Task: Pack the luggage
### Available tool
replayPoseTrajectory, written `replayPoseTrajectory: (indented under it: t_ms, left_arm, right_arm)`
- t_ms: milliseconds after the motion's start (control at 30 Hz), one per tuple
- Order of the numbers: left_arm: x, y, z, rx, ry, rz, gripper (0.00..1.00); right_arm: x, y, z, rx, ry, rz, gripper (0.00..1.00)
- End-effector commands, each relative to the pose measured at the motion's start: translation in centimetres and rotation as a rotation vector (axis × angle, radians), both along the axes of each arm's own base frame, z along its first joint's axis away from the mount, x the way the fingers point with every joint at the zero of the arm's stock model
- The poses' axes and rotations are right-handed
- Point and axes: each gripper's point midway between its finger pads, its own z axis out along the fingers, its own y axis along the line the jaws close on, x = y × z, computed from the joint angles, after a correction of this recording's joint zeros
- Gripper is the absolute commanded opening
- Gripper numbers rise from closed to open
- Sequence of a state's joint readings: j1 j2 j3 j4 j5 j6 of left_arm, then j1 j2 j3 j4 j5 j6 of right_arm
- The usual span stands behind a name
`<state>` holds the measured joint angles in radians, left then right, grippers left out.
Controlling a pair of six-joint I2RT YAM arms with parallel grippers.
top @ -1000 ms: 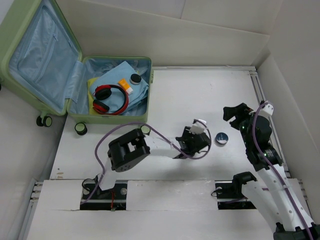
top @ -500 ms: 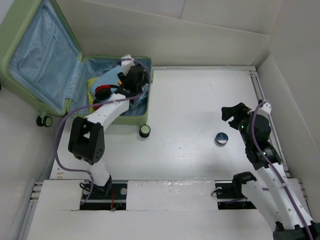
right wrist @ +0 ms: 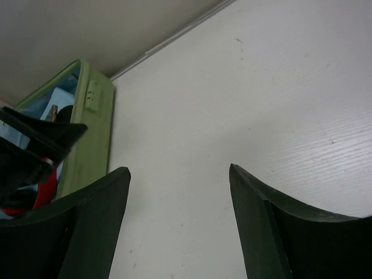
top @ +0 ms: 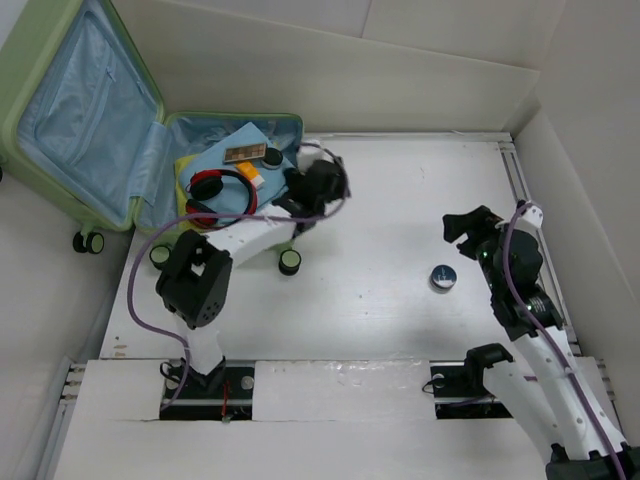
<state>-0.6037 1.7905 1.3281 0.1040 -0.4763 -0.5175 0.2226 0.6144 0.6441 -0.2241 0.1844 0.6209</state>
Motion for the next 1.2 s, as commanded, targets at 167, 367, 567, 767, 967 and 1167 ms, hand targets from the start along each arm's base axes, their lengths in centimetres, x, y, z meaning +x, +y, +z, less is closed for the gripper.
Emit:
replayPoseTrajectory:
  t_ms: [167, 367, 567, 767, 967, 1167]
  left_arm:
    - [-13.9, -20.9, -3.6, -0.033, 0.048, -0.596, 0.91]
    - [-20.3, -29.9, -4.0, 0.005, 0.011, -0.862, 0.96]
    - [-21.7, -33.4, -6.5, 0.078, 0.021, -0.923, 0.99]
    - [-21.0, -35.2, -10.1, 0.17, 0.069, -0.952, 0.99]
    - [-20.3, -34.8, -12.3, 0.277, 0.053, -0.889, 0.98]
    - [-20.0, -34.4, -13.7, 0.301, 0.063, -0.872, 0.87]
  right_arm:
    - [-2.6, -3.3, 7.0, 0.017, -0.151, -0.148, 0.85]
    - [-4.1, -2.7, 11.3, 0.044, -0.227, -0.096, 0.98]
    - [-4.3, -1.9, 12.0, 0.049, -0.234, -0.051, 1.0]
    - [-4.4, -1.6, 12.0, 0.051, -0.233, -0.031, 1.0]
    - [-4.1, -1.4, 12.3, 0.044, -0.243, -0.021, 1.0]
    - [-3.6, -1.1, 11.4, 0.04, -0.223, -0.011, 1.0]
